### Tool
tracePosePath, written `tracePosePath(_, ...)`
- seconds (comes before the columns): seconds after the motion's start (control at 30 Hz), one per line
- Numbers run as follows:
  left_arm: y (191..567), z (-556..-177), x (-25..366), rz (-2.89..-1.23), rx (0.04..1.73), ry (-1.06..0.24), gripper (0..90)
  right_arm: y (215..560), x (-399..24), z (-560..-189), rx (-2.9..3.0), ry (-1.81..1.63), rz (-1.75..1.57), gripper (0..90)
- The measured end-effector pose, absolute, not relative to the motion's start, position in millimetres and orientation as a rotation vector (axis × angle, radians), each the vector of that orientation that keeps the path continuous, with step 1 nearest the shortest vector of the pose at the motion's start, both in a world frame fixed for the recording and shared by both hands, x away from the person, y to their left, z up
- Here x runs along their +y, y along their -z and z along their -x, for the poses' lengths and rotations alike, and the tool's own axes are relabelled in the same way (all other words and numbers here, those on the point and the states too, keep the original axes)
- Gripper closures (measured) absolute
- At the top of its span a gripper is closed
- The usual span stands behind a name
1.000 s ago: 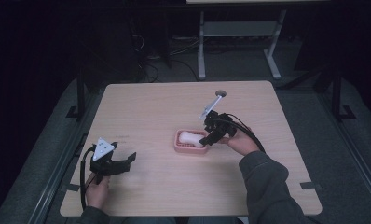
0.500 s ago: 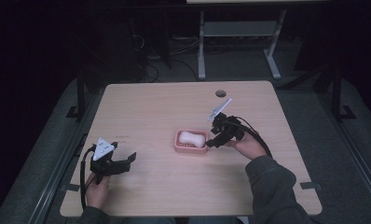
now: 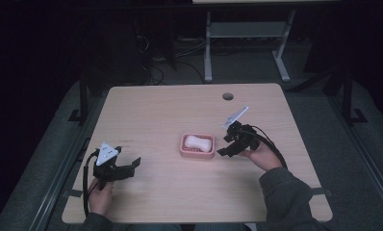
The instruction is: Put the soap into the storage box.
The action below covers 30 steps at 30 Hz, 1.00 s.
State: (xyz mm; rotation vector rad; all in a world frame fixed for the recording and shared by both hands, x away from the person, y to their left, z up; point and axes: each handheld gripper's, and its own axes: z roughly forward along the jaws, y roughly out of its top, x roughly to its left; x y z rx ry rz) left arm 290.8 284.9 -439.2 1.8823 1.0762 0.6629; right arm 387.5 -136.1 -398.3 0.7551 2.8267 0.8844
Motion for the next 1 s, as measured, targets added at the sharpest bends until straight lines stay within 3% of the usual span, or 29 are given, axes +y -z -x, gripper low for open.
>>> tracePosePath(1.0, 440, -291, 284, -1.886, 1.071, -0.662, 14.4, 408, -178, -358, 2.792, -0.925, -0.867, 34.7)
